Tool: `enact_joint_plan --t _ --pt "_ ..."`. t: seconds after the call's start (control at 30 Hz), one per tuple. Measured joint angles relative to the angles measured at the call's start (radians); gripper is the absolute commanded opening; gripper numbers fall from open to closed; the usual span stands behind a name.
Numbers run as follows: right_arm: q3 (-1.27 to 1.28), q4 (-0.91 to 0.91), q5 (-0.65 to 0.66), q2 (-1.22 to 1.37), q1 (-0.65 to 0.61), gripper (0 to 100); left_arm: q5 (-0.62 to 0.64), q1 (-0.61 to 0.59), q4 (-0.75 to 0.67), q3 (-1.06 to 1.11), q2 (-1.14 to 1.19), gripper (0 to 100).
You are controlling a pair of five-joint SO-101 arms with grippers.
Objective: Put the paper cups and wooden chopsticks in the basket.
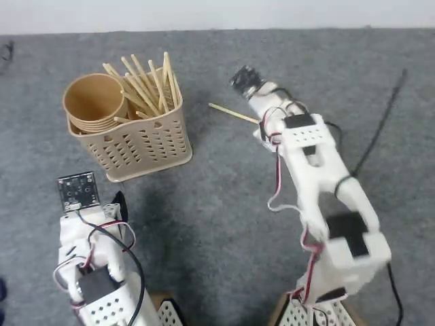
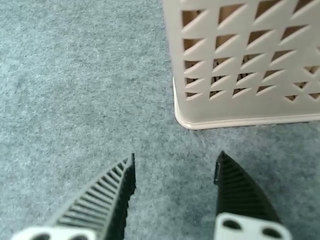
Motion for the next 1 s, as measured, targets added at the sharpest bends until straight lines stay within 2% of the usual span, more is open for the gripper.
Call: enact_joint_plan --t 0.13,0.33,0.57,0.83,1.0 --pt "-0.109 -0.012 0.068 0.187 0.000 15.4 0.000 0.000 0.000 0.000 0.000 24" --pt "-0.345 0.069 0.091 0.379 0.006 15.1 0.000 -0.002 0.000 0.000 0.000 24" --pt "-0.466 0.160 0.140 0.410 0.031 8.6 0.000 0.000 0.000 0.000 0.000 24" --pt "-0.542 0.169 0.147 0.491 0.040 13.3 0.000 0.000 0.000 0.000 0.000 24" --pt "-0.571 0.192 0.163 0.522 0.038 12.5 0.000 -0.003 0.000 0.000 0.000 24"
